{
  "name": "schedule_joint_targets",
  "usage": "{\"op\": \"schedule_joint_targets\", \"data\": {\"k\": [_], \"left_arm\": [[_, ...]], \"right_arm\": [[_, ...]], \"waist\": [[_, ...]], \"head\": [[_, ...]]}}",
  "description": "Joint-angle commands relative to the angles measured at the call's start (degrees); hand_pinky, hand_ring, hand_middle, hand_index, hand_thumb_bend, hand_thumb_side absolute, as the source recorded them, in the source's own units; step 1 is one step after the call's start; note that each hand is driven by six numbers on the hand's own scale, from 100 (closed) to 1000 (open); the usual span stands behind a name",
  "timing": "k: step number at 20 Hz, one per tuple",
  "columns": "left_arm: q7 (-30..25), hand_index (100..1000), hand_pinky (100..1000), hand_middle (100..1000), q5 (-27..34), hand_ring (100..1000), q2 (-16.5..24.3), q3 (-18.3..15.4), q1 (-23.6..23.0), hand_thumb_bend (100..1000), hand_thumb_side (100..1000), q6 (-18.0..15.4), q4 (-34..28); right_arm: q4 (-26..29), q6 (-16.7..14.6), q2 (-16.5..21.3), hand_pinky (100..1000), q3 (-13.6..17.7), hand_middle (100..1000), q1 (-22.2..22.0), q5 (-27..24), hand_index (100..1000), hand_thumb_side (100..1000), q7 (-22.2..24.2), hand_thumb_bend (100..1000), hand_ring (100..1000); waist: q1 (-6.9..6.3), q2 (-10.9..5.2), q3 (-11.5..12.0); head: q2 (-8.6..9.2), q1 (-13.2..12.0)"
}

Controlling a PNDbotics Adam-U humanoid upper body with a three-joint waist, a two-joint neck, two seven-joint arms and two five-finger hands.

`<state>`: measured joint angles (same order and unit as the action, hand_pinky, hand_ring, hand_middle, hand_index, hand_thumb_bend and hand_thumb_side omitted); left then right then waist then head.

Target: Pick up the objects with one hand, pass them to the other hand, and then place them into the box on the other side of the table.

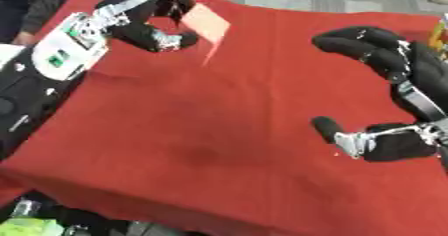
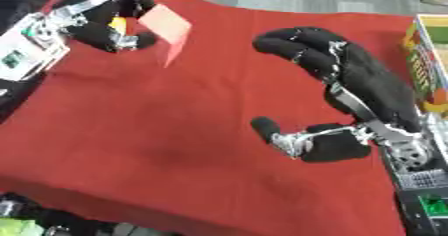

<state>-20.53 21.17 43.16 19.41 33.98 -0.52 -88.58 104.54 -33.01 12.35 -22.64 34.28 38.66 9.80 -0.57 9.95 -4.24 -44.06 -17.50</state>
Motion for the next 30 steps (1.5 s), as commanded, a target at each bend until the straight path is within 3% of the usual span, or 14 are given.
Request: {"op": "schedule_joint_targets", "data": {"k": [1,11,19,30], "left_arm": [[0.4,515,735,447,7.5,505,-0.9,2.8,1.8,372,344,4.3,-3.3],[1.3,518,733,448,15.2,505,-5.6,8.3,3.4,379,348,11.0,-3.1],[1.9,520,733,450,17.5,506,-7.0,10.6,4.3,385,350,12.8,-2.9],[2.3,523,737,453,21.4,513,-7.5,12.1,5.8,386,353,14.5,-6.3]], "right_arm": [[1.1,-0.7,-0.1,830,0.0,816,1.2,2.1,921,534,-1.1,333,800],[2.8,-2.2,-0.3,819,-0.6,818,2.1,11.0,911,530,-6.0,390,799],[1.7,-1.3,-0.5,815,-1.3,823,2.3,15.6,916,543,-7.4,431,797],[0.5,-0.8,-0.5,800,-1.7,809,2.3,17.3,906,536,-8.7,432,777]], "waist": [[0.07,-0.82,0.0],[0.47,-0.55,-0.2],[0.54,-0.53,-0.1],[0.23,-0.61,-0.2]], "head": [[-0.06,0.2],[-0.06,0.6],[-0.06,0.3],[-0.06,0.0]]}}
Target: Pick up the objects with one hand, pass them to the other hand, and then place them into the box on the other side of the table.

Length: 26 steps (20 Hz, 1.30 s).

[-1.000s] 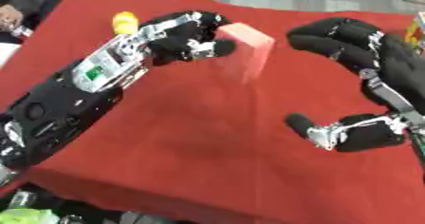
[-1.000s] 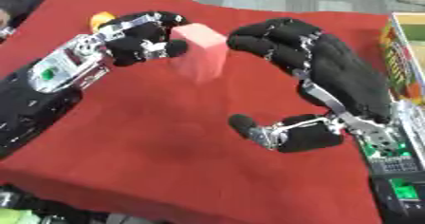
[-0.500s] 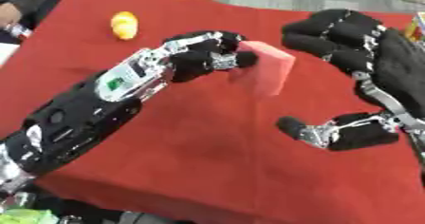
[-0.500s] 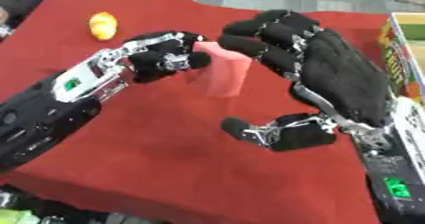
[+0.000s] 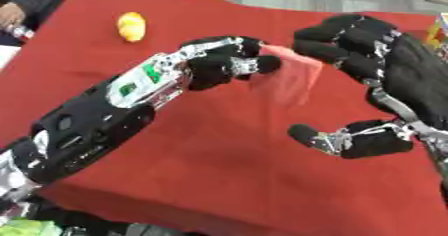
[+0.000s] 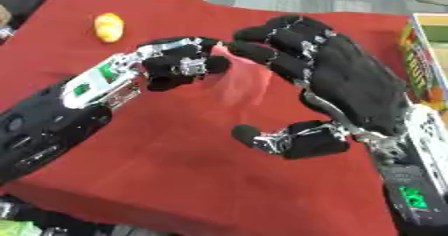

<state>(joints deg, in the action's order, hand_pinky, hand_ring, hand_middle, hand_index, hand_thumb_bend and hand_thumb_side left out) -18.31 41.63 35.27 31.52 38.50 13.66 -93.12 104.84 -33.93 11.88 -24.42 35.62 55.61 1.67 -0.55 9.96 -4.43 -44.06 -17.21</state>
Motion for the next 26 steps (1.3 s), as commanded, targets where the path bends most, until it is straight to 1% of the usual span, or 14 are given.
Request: {"op": "schedule_joint_targets", "data": {"k": [1,7,10,11,12,15,20,22,24,25,26], "left_arm": [[0.0,524,737,454,1.1,513,0.4,0.1,1.5,385,354,0.4,-2.2],[-0.4,526,740,456,1.8,517,0.7,0.2,1.8,384,355,0.6,-4.7],[-0.6,526,740,456,1.9,518,0.8,0.4,1.8,384,356,0.8,-5.3],[-0.7,527,740,457,1.9,519,0.8,0.5,1.7,384,356,0.9,-5.4],[-0.8,527,741,458,2.0,519,0.8,0.5,1.7,385,356,1.0,-5.5],[-1.1,528,741,458,2.1,519,0.8,0.6,1.7,384,357,1.1,-5.8],[-1.6,531,742,461,2.1,523,1.1,0.4,1.6,387,360,1.0,-6.0],[-1.7,533,742,464,2.0,525,1.3,0.4,1.5,388,361,0.9,-6.0],[-1.9,547,745,475,1.8,534,1.5,0.3,1.4,403,369,0.8,-6.0],[-2.1,576,751,500,1.7,556,1.6,0.3,1.4,471,390,0.7,-5.9],[-2.3,591,753,510,1.5,562,1.8,0.2,1.4,529,407,0.6,-5.9]], "right_arm": [[0.2,0.2,-0.1,797,0.0,805,0.9,0.4,904,534,-0.9,430,774],[0.0,0.8,-0.1,767,0.0,758,0.9,0.5,884,514,-2.9,405,743],[-0.1,1.4,-0.1,723,0.0,680,0.8,0.4,868,492,-4.7,358,692],[-0.1,1.8,-0.1,692,0.0,639,0.8,0.4,857,474,-5.5,326,660],[-0.2,2.2,-0.1,671,0.0,619,0.8,0.4,850,451,-6.3,303,640],[-0.4,3.3,-0.2,649,0.0,605,0.8,0.8,848,409,-8.5,257,621],[-0.8,4.5,-0.2,619,-0.1,595,0.6,1.7,841,311,-10.9,139,597],[-1.0,4.8,-0.3,605,-0.1,588,0.5,1.8,836,288,-11.7,108,587],[-1.1,5.3,-0.3,590,-0.1,578,0.5,1.6,828,267,-12.6,100,574],[-1.0,5.5,-0.3,583,0.0,567,0.5,1.5,819,242,-13.1,100,562],[-1.0,5.6,-0.3,580,0.0,560,0.4,1.5,815,237,-13.7,100,555]], "waist": [[0.19,-0.63,-0.1],[0.07,-0.62,-0.1],[0.02,-0.65,-0.1],[0.01,-0.66,-0.1],[0.01,-0.66,-0.1],[0.01,-0.66,-0.1],[0.0,-0.64,-0.1],[-0.02,-0.65,-0.1],[-0.04,-0.66,-0.1],[-0.04,-0.67,-0.1],[-0.05,-0.68,-0.1]], "head": [[-0.05,-0.3],[-0.05,-0.5],[-0.05,-0.6],[-0.05,-0.6],[-0.05,-0.6],[-0.05,-0.8],[-0.05,-0.9],[-0.05,-0.9],[-0.05,-0.9],[-0.05,-0.9],[-0.05,-0.9]]}}
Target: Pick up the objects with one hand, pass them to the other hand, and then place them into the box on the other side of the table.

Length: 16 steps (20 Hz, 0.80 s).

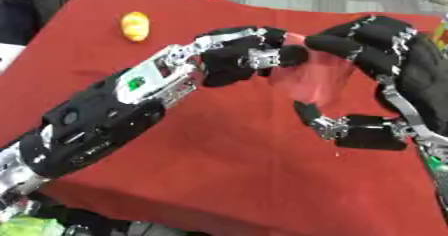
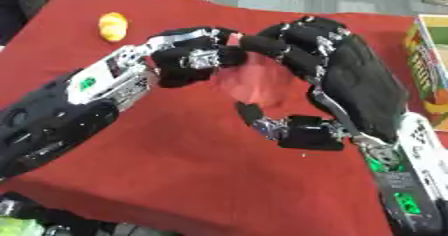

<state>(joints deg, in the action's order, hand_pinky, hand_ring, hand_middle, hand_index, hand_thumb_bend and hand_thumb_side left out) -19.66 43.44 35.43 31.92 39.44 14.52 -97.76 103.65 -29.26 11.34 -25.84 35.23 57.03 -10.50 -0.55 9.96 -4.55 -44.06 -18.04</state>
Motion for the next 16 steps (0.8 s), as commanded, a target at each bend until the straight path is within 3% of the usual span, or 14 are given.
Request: {"op": "schedule_joint_targets", "data": {"k": [1,3,9,12,16], "left_arm": [[-1.1,598,754,515,-0.6,567,1.9,-0.3,0.4,588,425,-0.5,-1.1],[-1.4,633,764,545,-1.4,598,2.4,-0.8,0.2,756,490,-1.0,-0.8],[-4.4,761,814,679,-6.4,718,5.1,-3.5,-0.9,990,661,-4.7,0.7],[-5.6,802,846,747,-10.7,771,6.9,-7.1,-2.0,1000,757,-8.5,1.9],[-2.3,819,858,766,-15.1,786,8.6,-13.9,-4.2,1000,801,-13.6,3.7]], "right_arm": [[0.3,1.2,0.2,578,1.5,557,0.8,0.0,812,237,-2.2,100,551],[0.4,1.7,0.2,566,1.7,549,0.7,-0.1,807,244,-3.7,100,542],[0.9,2.8,0.2,578,2.5,538,0.3,-0.5,798,265,-7.7,100,530],[0.7,3.7,0.7,585,3.5,539,0.1,-1.7,799,274,-9.5,100,532],[-1.4,6.6,3.0,585,6.1,538,0.8,-4.9,795,282,-11.3,100,531]], "waist": [[-0.05,-0.69,0.0],[-0.06,-0.69,0.0],[-0.13,-0.69,-0.2],[-0.12,-0.74,-0.2],[-0.08,-0.86,0.0]], "head": [[-0.05,-0.1],[-0.05,-0.2],[-0.05,-0.2],[-0.05,0.0],[-0.05,1.1]]}}
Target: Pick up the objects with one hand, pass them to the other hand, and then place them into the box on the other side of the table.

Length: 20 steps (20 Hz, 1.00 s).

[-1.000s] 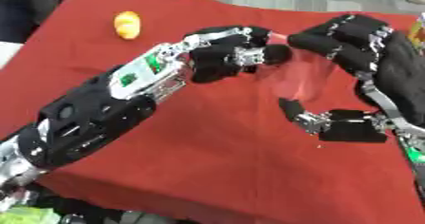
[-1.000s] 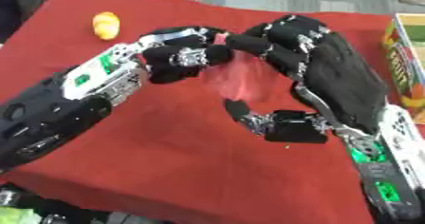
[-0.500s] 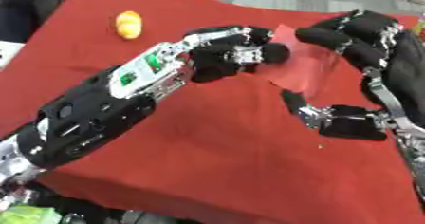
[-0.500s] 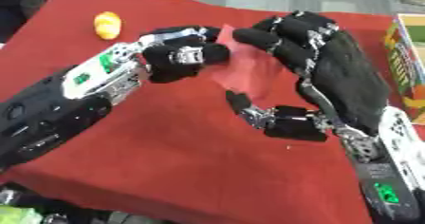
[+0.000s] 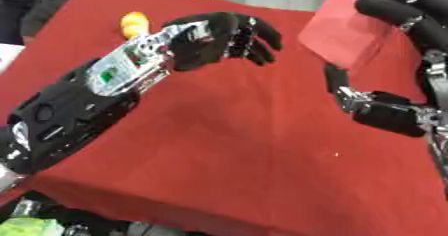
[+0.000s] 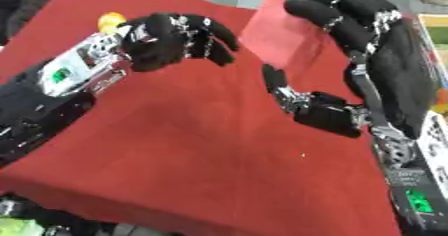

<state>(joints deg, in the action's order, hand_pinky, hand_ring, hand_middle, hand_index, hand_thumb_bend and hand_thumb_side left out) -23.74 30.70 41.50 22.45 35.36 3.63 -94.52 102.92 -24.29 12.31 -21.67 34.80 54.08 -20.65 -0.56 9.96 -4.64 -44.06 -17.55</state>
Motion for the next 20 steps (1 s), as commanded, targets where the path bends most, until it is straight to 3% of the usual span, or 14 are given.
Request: {"op": "schedule_joint_targets", "data": {"k": [1,2,3,4,5,6,11,16,18,20], "left_arm": [[3.4,819,857,764,-2.7,785,2.8,-6.2,-1.1,1000,804,-3.8,0.9],[4.6,819,857,764,-2.8,785,3.0,-7.1,-1.7,1000,804,-4.6,1.1],[6.7,819,818,732,-3.2,750,3.2,-9.0,-2.8,1000,780,-5.1,1.7],[9.3,812,806,711,-4.0,739,3.2,-10.8,-4.1,1000,757,-5.4,2.0],[11.7,810,791,694,-4.6,720,3.1,-12.0,-5.2,1000,744,-5.5,2.0],[14.1,807,788,685,-5.5,715,2.9,-13.2,-6.4,1000,746,-5.4,1.8],[20.9,807,777,664,-8.9,696,0.7,-17.0,-11.6,1000,736,-5.2,-0.7],[24.6,805,772,655,-10.2,689,-2.7,-20.0,-15.3,1000,733,-5.8,-2.4],[25.5,804,772,651,-10.2,687,-3.8,-20.9,-16.5,1000,732,-6.1,-2.9],[26.2,804,772,649,-10.4,686,-4.5,-21.7,-17.7,1000,734,-6.4,-3.2]], "right_arm": [[-1.5,2.7,3.0,585,2.8,537,1.6,-3.1,794,281,-1.5,100,530],[-2.0,3.3,3.6,585,3.3,537,2.0,-4.0,794,281,-1.7,100,530],[-3.3,4.9,5.0,582,4.5,536,2.5,-5.5,792,192,-2.0,100,528],[-4.9,6.8,6.6,582,5.6,536,3.2,-7.6,792,298,-2.3,100,528],[-6.3,8.2,7.9,582,6.3,536,4.0,-9.7,792,225,-2.5,100,527],[-7.9,9.8,9.7,581,7.4,534,4.7,-11.7,792,304,-2.7,100,526],[-18.8,15.4,17.2,581,12.0,531,8.9,-20.7,794,325,-4.0,100,523],[-37.0,18.0,21.6,595,17.4,546,13.9,-27.2,810,348,-5.4,100,537],[-44.7,18.4,22.5,610,19.6,565,15.8,-26.9,823,367,-6.4,109,555],[-52.9,19.4,23.3,641,21.6,617,17.6,-24.7,856,432,-6.9,198,600]], "waist": [[-0.08,-0.86,0.2],[-0.09,-0.86,0.2],[-0.07,-0.85,0.5],[-0.08,-0.83,0.7],[-0.09,-0.81,0.9],[-0.07,-0.75,1.1],[0.22,-0.47,2.3],[0.43,-0.3,3.3],[0.4,-0.24,3.7],[0.31,-0.19,4.2]], "head": [[-0.05,1.1],[-0.05,1.3],[-0.05,2.6],[-0.05,4.0],[-0.05,5.1],[-0.05,6.7],[-0.05,14.2],[-0.05,19.6],[-0.05,21.1],[-0.05,22.3]]}}
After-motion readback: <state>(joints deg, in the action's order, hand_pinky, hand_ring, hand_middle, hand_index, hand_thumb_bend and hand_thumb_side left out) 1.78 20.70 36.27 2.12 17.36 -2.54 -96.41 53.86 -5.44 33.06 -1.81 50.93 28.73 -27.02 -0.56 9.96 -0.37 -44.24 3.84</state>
